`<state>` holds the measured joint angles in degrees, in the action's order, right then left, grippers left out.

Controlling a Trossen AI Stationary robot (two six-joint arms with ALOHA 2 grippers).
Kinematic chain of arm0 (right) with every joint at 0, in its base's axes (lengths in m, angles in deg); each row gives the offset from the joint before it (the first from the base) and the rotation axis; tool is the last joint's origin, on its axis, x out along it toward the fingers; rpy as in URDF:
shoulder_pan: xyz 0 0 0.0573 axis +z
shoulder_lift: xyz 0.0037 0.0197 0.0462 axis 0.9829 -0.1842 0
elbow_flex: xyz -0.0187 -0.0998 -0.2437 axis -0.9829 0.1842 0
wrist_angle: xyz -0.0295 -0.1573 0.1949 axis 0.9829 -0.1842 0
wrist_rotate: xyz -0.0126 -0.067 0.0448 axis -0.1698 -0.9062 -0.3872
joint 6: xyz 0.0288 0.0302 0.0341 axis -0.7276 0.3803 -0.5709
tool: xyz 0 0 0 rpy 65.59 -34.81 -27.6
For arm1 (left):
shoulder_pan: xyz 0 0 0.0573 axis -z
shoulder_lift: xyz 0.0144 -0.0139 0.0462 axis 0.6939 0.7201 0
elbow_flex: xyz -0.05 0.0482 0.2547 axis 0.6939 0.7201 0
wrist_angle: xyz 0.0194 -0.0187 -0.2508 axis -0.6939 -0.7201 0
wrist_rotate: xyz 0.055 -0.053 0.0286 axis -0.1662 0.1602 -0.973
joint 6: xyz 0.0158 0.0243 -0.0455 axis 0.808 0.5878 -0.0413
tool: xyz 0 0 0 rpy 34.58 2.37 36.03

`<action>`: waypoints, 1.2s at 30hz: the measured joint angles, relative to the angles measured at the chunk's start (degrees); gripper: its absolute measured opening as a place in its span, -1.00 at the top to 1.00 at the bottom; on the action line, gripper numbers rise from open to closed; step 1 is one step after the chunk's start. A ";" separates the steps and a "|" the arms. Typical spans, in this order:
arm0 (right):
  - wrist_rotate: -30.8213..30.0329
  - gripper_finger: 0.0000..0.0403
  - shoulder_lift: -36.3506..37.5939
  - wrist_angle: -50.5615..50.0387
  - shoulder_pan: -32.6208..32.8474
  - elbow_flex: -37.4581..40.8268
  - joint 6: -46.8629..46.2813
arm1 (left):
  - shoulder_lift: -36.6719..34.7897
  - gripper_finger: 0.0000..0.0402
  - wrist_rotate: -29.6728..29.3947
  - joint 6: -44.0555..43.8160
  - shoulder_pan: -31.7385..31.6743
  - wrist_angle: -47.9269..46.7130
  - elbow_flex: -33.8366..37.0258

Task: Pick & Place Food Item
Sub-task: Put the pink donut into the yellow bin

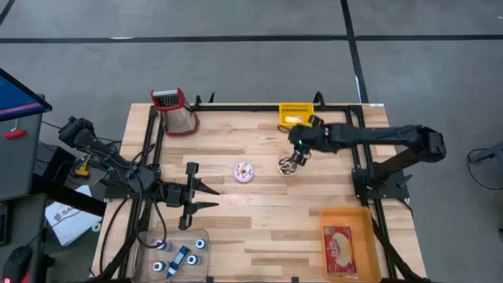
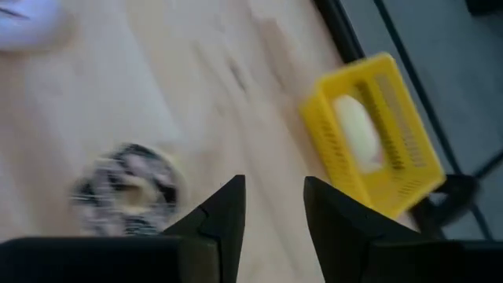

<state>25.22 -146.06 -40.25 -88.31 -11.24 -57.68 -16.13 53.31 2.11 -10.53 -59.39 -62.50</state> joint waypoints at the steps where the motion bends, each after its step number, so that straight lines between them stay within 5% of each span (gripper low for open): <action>1: 0.13 0.38 -0.59 -0.03 -1.93 0.02 1.53 | 0.00 0.40 0.00 0.00 0.00 0.00 0.00; 8: 1.74 0.13 -5.31 1.93 -14.36 -0.46 7.61 | 0.00 0.40 0.02 0.63 0.00 0.00 0.00; 14: 26.07 -0.04 -9.73 4.48 -28.35 -6.36 3.80 | 0.00 0.40 0.02 1.70 0.00 0.00 0.02; 22: 42.85 0.03 -15.89 -1.38 -39.13 -17.60 -0.30 | 0.00 0.40 0.04 2.05 0.00 -0.03 0.02; 27: 43.96 0.09 -22.24 -11.30 -39.50 -25.96 4.07 | 0.00 0.40 0.04 3.21 0.00 -0.01 0.02; 36: 35.57 -0.01 -35.16 -26.58 -39.19 -40.00 8.42 | 0.00 0.40 0.07 3.21 0.00 -0.01 0.04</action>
<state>60.78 -181.23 -66.83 -127.49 -51.23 -49.27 -16.13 53.37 5.32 -10.53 -59.40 -62.45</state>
